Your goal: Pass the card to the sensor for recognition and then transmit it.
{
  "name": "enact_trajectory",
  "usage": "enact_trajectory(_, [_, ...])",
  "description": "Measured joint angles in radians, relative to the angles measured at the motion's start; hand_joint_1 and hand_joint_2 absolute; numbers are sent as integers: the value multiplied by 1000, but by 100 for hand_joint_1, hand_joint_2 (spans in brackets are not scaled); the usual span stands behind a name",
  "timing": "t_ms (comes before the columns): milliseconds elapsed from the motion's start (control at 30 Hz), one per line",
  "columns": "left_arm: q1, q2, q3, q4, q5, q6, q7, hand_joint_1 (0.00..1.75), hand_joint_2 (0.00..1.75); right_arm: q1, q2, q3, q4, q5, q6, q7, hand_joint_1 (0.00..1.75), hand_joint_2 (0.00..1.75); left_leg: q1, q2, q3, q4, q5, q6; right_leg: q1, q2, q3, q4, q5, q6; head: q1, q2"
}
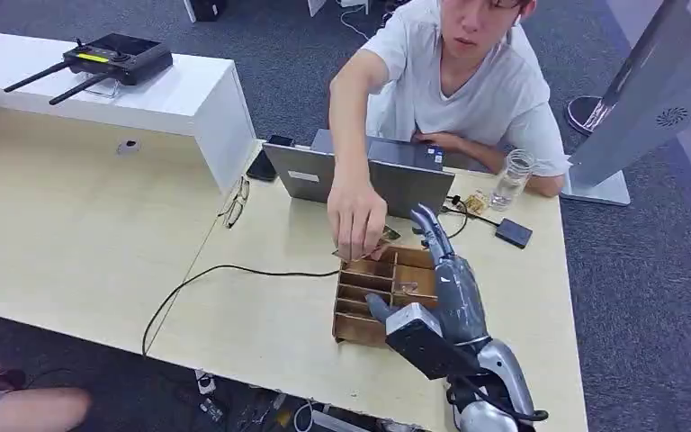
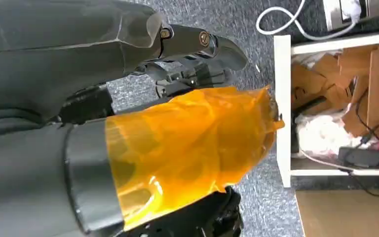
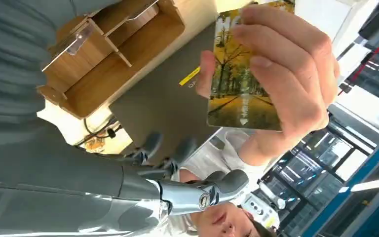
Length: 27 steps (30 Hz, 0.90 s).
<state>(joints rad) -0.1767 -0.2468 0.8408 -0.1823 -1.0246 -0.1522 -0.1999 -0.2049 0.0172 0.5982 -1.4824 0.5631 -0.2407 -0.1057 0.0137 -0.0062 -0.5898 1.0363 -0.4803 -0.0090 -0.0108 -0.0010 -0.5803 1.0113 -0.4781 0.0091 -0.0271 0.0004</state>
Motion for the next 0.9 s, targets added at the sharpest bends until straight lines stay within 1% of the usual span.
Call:
enact_trajectory(233, [1, 6, 13, 0, 13, 6, 0, 0, 0, 6, 0, 0, -24, -10, -5, -5, 0, 0, 0, 0, 0, 0, 0, 0, 0, 0, 0, 0, 0, 0, 0, 0])
enact_trajectory(400, [3, 6, 17, 0, 16, 8, -2, 0, 0, 20, 0, 0, -47, -17, -23, -15, 0, 0, 0, 0, 0, 0, 0, 0, 0, 0, 0, 0, 0, 0, 0, 0])
enact_trajectory(667, [18, 10, 17, 0, 18, 16, -18, 0, 0, 76, -8, 0, -106, -62, -56, -82, 0, 0, 0, 0, 0, 0, 0, 0, 0, 0, 0, 0, 0, 0, 0, 0])
enact_trajectory(900, [32, 14, 17, 0, 19, 16, -34, 0, 0, 144, -39, -3, -153, -168, -71, -167, 0, 0, 0, 0, 0, 0, 0, 0, 0, 0, 0, 0, 0, 0, 0, 0])
